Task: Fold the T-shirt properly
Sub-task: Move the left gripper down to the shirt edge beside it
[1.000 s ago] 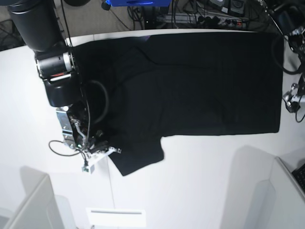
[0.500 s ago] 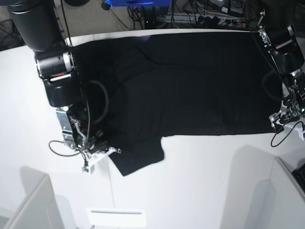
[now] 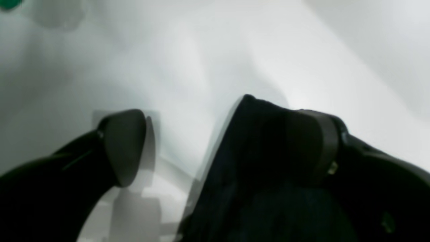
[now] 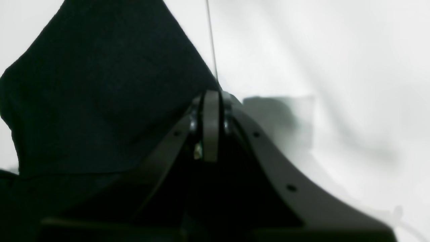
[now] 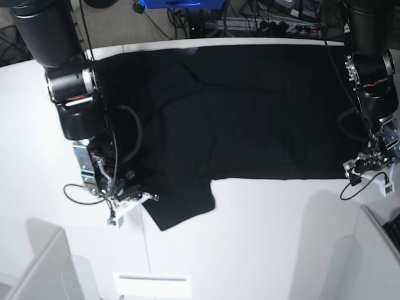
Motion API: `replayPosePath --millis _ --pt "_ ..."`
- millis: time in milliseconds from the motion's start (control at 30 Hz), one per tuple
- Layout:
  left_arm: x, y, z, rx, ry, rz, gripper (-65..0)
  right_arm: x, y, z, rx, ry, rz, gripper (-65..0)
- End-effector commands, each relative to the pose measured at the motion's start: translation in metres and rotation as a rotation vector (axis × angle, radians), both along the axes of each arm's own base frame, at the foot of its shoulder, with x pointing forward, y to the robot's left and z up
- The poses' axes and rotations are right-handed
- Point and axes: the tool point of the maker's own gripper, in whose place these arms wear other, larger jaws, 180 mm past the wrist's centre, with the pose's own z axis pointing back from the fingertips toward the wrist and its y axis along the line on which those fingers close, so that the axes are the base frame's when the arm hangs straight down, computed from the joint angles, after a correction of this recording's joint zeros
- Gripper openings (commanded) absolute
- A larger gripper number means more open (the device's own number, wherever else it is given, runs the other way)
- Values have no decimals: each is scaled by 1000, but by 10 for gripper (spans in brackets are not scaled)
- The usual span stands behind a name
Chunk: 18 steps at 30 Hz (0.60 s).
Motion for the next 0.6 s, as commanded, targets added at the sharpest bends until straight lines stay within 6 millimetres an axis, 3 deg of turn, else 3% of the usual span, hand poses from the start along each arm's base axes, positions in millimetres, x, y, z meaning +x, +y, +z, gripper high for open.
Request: replayPosePath --millis 0,133,233,433,567 --pt "13 7 18 33 -40 -12 -20 8 4 11 16 -11 9 -650" --pt "21 0 20 29 -53 -28 -20 8 4 11 16 -11 9 -650" --pt "15 8 29 12 -84 12 -20 8 4 11 16 -9 9 -650" --pt "14 13 59 52 -145 3 -20 7 5 10 16 -6 13 -650" --pt "12 13 52 42 -131 9 -20 7 6 10 16 -7 15 -650"
